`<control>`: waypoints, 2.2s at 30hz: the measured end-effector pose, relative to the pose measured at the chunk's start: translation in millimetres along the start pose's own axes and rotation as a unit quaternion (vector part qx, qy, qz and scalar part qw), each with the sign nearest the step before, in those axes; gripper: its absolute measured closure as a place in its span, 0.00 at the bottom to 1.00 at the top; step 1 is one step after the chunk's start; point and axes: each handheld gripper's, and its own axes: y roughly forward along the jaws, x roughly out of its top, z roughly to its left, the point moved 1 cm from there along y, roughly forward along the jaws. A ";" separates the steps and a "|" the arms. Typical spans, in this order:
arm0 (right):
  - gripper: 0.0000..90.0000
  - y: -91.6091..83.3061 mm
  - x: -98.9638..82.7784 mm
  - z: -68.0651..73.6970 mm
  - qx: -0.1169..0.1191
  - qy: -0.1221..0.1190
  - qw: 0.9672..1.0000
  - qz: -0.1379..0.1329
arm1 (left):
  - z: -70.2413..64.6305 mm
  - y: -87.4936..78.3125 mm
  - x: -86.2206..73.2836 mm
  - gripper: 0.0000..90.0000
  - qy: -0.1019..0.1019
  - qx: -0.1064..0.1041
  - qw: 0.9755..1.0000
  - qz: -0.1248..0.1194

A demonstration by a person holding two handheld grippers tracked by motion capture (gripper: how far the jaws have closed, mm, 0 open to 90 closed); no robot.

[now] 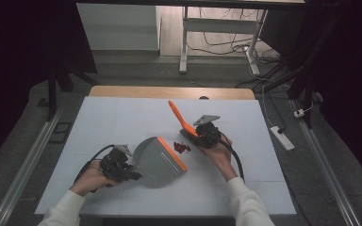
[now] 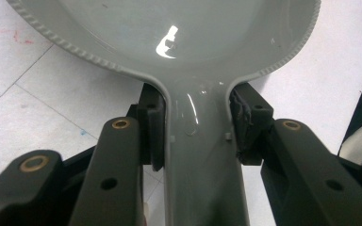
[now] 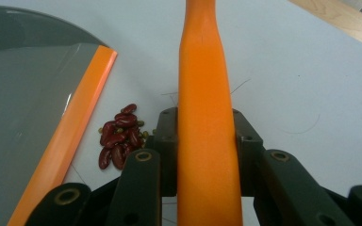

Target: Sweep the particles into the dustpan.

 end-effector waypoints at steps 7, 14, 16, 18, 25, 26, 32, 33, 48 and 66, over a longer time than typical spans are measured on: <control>0.78 4.8 0.4 3.8 0.003 -0.009 1.000 0.007 | -0.3 1.3 1.6 0.68 0.002 -0.001 1.000 0.002; 0.78 8.0 2.6 9.8 0.010 -0.010 1.000 0.008 | -1.3 2.2 2.4 0.68 0.004 -0.002 1.000 0.004; 0.78 9.0 3.6 12.3 0.016 -0.013 1.000 0.008 | -1.3 2.2 2.4 0.68 0.004 -0.002 1.000 0.004; 0.78 9.8 4.7 15.8 0.018 -0.016 1.000 0.009 | -1.4 2.1 2.4 0.68 0.004 -0.002 1.000 0.004; 0.78 11.6 6.7 24.4 0.025 -0.029 0.999 0.010 | -1.6 2.2 2.4 0.68 0.004 -0.002 1.000 0.005; 0.78 11.7 6.9 24.8 0.025 -0.030 0.999 0.010 | -1.6 2.3 2.4 0.68 0.004 -0.002 1.000 0.005; 0.78 11.9 7.4 26.9 0.034 -0.031 0.999 0.009 | -1.6 2.7 2.4 0.68 0.005 -0.002 1.000 0.007; 0.78 12.0 7.6 27.6 0.035 -0.032 0.999 0.009 | -1.7 2.8 2.4 0.68 0.004 -0.001 1.000 0.007; 0.78 14.4 9.9 37.3 0.047 -0.042 0.998 0.004 | -2.0 3.4 2.5 0.68 0.004 -0.002 1.000 0.007; 0.78 16.8 13.3 51.8 0.062 -0.064 0.996 -0.003 | -2.2 4.5 2.5 0.68 0.003 -0.001 1.000 0.007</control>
